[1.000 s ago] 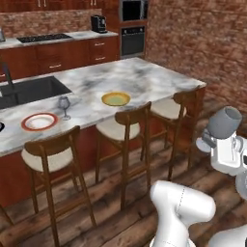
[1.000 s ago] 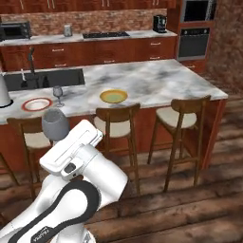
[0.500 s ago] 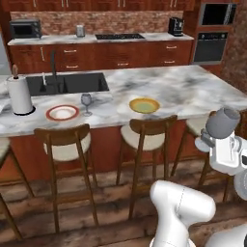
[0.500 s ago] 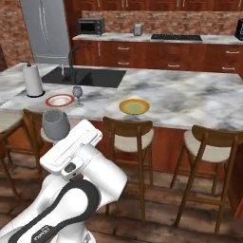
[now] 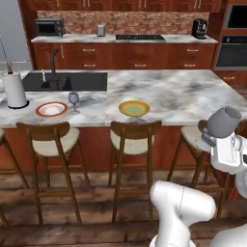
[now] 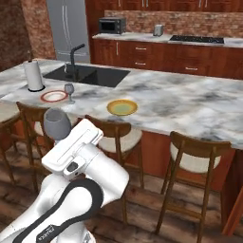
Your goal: Retrieve the wine glasses from the counter and place one next to each plate.
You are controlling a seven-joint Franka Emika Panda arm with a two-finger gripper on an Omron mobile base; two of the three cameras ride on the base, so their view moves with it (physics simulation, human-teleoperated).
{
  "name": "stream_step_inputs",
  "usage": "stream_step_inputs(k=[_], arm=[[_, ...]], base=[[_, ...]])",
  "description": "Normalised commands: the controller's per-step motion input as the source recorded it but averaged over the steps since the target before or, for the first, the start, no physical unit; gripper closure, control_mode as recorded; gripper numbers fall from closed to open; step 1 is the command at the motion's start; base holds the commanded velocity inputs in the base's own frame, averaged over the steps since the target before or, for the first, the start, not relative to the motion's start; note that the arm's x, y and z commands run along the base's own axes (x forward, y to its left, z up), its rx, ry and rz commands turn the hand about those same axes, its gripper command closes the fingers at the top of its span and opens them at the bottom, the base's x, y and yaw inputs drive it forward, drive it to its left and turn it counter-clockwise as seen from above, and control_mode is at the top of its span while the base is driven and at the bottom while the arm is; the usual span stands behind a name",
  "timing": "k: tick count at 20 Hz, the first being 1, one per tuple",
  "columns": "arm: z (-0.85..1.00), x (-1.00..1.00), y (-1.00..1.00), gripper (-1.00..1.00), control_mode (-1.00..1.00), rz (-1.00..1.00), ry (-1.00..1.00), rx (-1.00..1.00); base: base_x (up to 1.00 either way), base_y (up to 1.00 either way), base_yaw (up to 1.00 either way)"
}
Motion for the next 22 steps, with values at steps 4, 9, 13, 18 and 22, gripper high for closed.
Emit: stream_step_inputs(k=[4,9,13,18,22], arm=[[0.00,0.00,0.00,1.00,1.00,0.00,0.00,0.00],[0.00,0.00,0.00,1.00,1.00,0.00,0.00,0.00],[0.00,0.00,0.00,1.00,1.00,0.00,0.00,0.00],[0.00,0.00,0.00,1.00,1.00,0.00,0.00,0.00],[0.00,0.00,0.00,1.00,1.00,0.00,0.00,0.00]], base=[[0.83,0.01,-0.54],[0.87,0.01,-0.62],[1.00,0.38,-0.39],[1.00,0.46,-0.04],[0.98,0.19,0.05]])
